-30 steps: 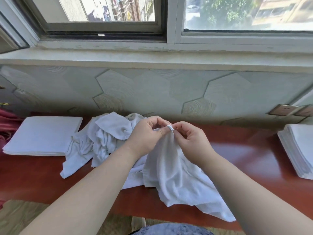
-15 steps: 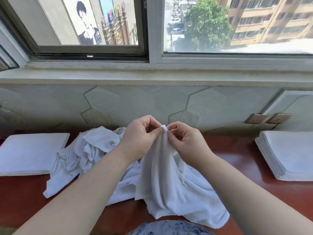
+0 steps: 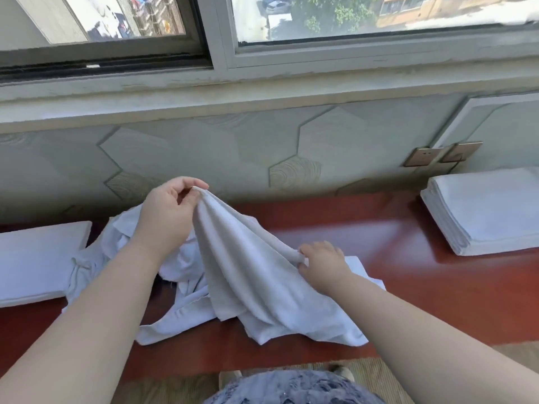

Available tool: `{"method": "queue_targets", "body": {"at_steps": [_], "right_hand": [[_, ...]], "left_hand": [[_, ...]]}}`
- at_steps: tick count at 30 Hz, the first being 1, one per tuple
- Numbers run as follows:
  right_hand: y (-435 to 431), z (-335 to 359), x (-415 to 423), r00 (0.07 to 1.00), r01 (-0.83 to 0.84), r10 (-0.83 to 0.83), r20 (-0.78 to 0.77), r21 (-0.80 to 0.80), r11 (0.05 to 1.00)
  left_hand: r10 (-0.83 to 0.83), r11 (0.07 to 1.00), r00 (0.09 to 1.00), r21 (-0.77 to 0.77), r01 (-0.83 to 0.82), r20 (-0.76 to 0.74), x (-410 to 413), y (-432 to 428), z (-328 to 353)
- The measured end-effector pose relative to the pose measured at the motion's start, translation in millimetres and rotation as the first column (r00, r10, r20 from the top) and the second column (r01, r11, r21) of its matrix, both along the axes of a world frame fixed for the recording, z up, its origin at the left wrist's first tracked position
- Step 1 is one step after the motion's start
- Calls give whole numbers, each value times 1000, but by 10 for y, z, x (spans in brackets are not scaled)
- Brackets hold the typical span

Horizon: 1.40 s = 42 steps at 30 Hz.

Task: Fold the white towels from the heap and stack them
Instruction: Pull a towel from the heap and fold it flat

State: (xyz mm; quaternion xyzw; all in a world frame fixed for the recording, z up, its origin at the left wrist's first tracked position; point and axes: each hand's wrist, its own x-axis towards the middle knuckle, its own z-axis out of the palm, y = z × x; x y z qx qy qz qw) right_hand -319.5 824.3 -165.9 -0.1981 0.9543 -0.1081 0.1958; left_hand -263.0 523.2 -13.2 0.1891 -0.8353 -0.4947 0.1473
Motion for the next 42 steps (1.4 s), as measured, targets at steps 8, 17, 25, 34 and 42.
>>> {"method": "queue_targets", "body": {"at_steps": [8, 17, 25, 34, 42], "right_hand": [[615, 76, -357, 917, 398, -398, -21, 26, 917], [1460, 286, -583, 821, 572, -571, -25, 46, 819], [1368, 204, -578, 809, 566, -523, 269, -112, 817], [1099, -419, -568, 418, 824, -721, 552, 104, 557], [945, -213, -691, 253, 892, -628, 736, 73, 445]], "left_hand": [[367, 926, 925, -132, -353, 104, 93, -514, -458], [472, 879, 852, -191, -436, 227, 108, -845, -681], [399, 912, 883, -209, -353, 249, 53, -838, -664], [320, 942, 905, -200, -271, 280, 414, -646, -851], [263, 952, 884, -253, -172, 387, 452, -738, -795]]}}
